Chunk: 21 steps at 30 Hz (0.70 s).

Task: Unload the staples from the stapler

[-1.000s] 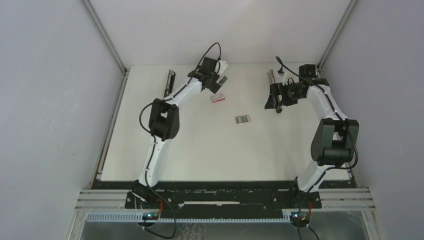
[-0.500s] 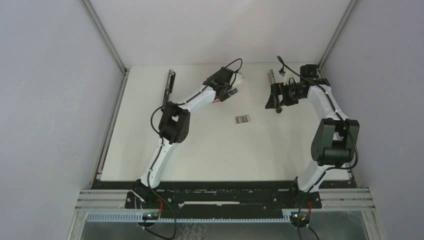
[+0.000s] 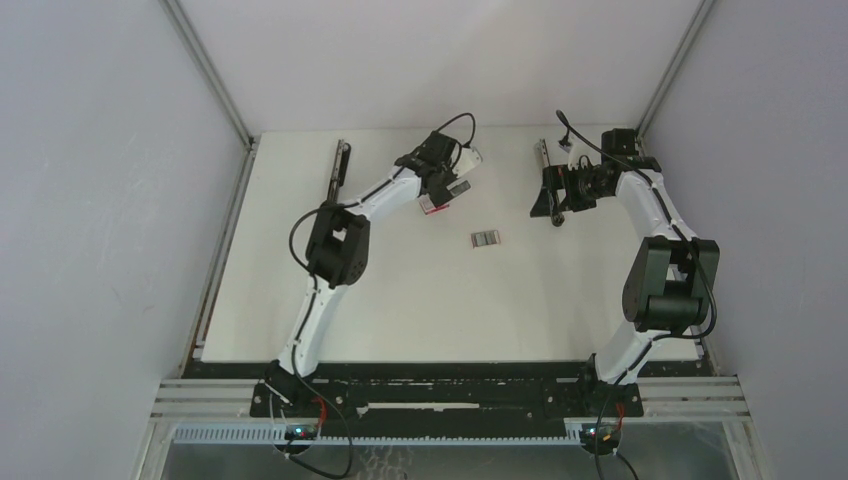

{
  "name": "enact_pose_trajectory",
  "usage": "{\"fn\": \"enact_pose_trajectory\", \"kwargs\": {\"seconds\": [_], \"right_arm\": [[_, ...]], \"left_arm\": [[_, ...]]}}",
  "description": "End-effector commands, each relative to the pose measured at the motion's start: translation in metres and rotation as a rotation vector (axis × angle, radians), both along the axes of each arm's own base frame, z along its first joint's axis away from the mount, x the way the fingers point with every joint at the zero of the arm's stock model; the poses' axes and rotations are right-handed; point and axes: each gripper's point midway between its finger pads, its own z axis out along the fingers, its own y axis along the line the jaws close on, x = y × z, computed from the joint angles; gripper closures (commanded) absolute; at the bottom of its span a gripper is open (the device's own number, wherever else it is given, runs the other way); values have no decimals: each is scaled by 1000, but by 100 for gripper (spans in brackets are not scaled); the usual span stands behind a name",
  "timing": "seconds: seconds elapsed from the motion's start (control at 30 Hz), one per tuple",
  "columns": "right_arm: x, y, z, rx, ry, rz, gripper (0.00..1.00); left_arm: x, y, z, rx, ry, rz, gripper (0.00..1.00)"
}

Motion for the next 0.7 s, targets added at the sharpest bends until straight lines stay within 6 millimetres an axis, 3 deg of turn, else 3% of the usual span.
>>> {"fn": "enact_pose_trajectory", "kwargs": {"seconds": [0.0,0.23,0.4,0.67], "right_arm": [[4,3,21,26,-57,3,0],[3,4,21,39,-53,8,0],[1,6,22,52,-45,14,0],[1,7,24,53,-53,15,0]], "left_arm": [[-26,-14,51,-140,55,-81,0],[-55,-17,62,-209,121,-125,0],[-57,-16,67,-249,162,-200,0],[-68,-18,48,-319,339,-264,0]]}}
